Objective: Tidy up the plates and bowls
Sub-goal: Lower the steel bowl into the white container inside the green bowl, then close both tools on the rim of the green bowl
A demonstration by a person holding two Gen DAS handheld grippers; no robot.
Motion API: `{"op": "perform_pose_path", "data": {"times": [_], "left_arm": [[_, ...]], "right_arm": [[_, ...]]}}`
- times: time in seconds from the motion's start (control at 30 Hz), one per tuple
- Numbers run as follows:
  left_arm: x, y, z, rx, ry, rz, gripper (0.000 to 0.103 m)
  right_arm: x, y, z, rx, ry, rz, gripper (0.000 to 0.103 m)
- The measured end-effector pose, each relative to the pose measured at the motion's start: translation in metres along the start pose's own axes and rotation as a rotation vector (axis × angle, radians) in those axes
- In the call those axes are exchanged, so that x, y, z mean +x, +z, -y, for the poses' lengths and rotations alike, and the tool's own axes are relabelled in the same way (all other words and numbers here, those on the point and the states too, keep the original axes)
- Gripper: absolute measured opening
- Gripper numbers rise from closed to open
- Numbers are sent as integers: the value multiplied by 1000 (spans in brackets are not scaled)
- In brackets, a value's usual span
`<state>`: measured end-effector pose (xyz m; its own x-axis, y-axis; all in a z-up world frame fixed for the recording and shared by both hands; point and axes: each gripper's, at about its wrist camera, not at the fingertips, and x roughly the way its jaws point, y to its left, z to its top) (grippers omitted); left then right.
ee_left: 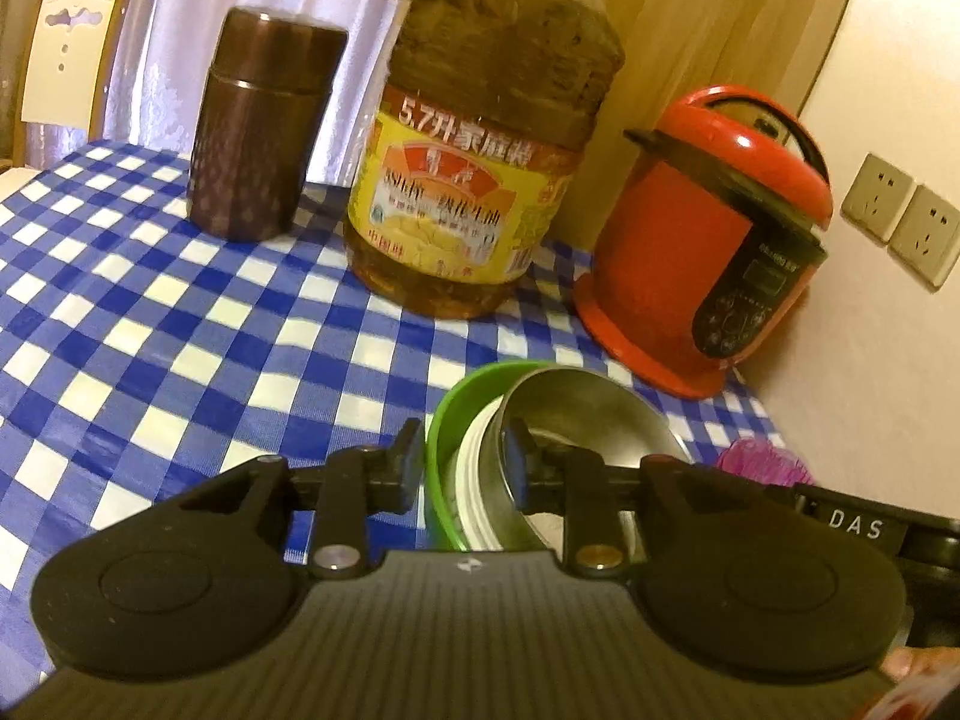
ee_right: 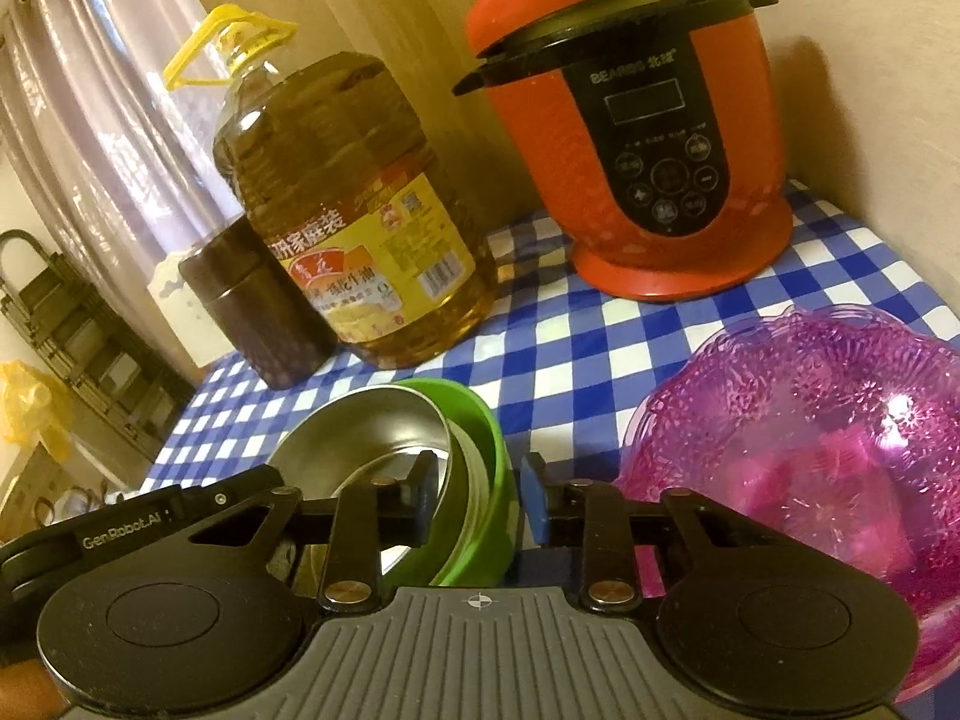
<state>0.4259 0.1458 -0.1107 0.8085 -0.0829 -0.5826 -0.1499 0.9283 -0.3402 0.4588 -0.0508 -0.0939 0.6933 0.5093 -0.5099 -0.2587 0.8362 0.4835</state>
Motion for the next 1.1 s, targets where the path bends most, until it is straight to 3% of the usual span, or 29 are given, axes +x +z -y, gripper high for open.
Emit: {"op": "perform_pose_path", "data": {"times": [1.1], "left_arm": [[21, -5, -8, -71, -3, -67, 24]], "right_arm": [[14, -8, 2, 26, -26, -74, 32]]}}
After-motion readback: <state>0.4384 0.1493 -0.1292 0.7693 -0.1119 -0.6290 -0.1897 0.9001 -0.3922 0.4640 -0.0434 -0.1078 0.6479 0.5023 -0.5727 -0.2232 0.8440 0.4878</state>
